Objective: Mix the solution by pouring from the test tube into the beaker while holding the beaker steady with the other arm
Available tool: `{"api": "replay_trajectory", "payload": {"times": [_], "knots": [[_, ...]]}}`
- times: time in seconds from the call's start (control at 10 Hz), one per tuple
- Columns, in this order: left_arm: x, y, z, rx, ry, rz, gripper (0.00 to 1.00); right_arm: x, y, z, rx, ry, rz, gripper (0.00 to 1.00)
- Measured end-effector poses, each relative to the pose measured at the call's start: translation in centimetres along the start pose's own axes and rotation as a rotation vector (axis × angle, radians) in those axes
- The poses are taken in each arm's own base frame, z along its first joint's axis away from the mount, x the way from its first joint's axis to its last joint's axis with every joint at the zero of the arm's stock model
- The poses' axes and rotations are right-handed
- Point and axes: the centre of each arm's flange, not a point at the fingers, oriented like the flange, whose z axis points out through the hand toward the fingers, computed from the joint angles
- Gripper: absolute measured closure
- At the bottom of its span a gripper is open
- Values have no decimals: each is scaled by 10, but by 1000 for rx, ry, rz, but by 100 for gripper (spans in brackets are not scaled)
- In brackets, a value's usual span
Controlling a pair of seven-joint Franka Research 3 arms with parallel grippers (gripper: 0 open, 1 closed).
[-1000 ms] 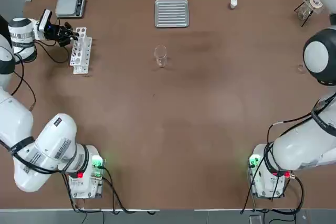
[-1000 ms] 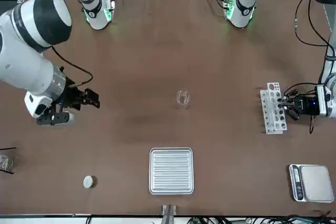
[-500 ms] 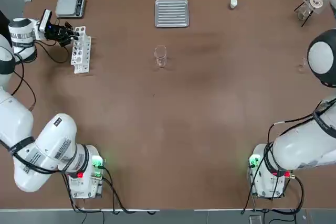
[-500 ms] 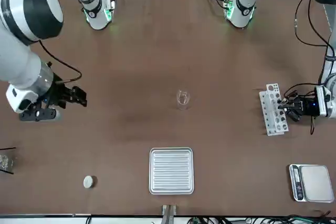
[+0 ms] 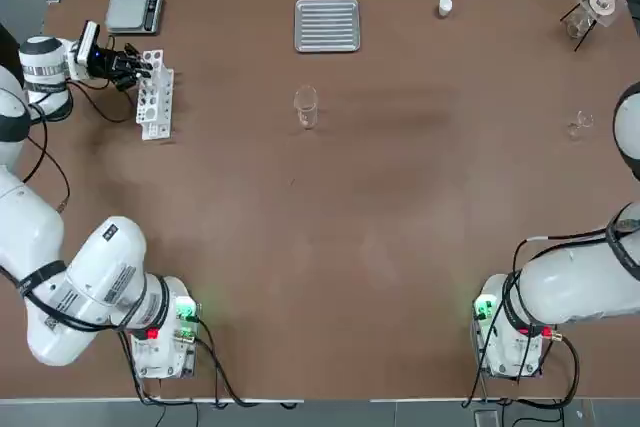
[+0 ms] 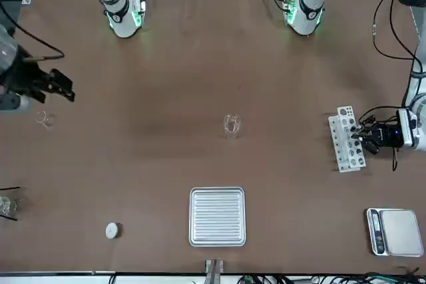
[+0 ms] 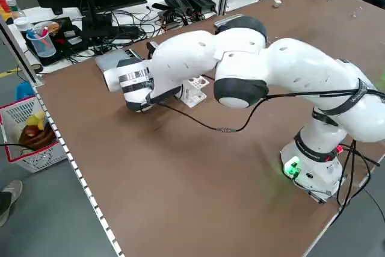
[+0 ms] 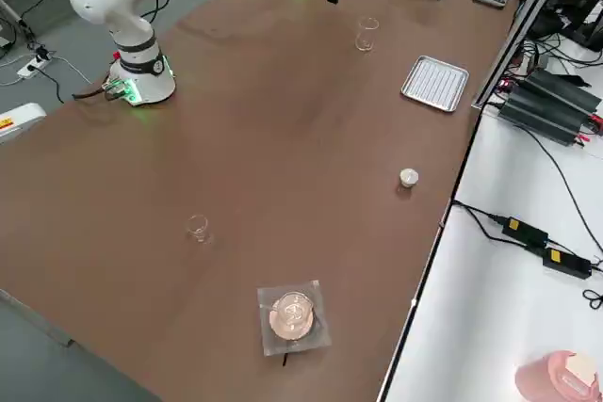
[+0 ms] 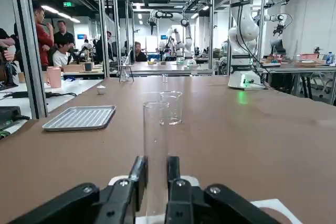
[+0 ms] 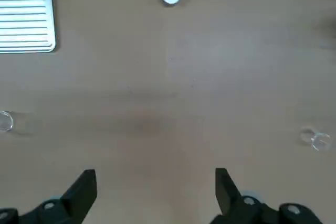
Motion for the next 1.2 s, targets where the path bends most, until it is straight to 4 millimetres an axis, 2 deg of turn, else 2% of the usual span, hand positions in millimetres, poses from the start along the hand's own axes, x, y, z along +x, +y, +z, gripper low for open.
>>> {"api": "replay_trajectory", "payload": {"times": [0.2, 0.5, 1.0, 1.2], "knots": [[-2, 0, 1, 0, 3, 4, 79, -10, 25, -7, -3, -15, 42, 0], [-9, 2, 3, 1, 14, 7, 79, -14, 62, -5, -4, -37, 99, 0], [-17, 3, 3, 9, 13, 2, 79, -12, 67, 21, -4, -76, 102, 0], [-18, 3, 3, 14, 8, 1, 79, -12, 66, 23, -4, -76, 97, 0]]}}
